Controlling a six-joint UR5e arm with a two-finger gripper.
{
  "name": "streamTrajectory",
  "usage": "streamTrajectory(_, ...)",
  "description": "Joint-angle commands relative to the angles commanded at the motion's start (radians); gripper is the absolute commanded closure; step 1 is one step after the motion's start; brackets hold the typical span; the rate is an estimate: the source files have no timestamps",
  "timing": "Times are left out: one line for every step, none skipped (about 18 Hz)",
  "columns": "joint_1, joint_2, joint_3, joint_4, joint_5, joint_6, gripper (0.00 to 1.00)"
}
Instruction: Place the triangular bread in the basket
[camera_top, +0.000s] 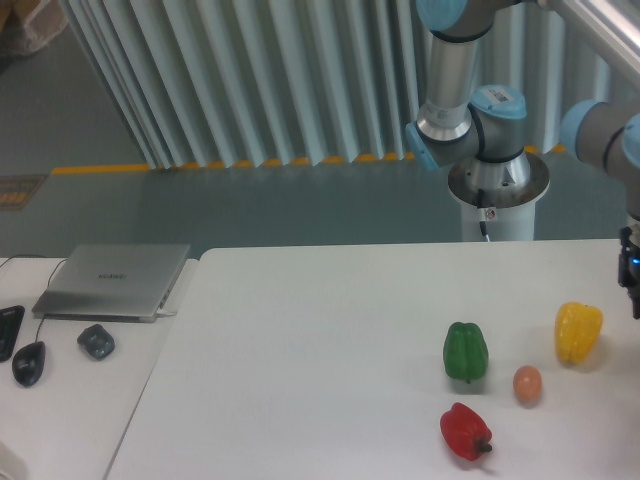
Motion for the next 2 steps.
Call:
streamTrajectory(-0.003, 0.009, -0.017, -0.008, 0.0, 0.0, 0.0)
streamTrajectory(-0.017, 0.015, -0.034, -0.005, 0.0, 0.0, 0.0)
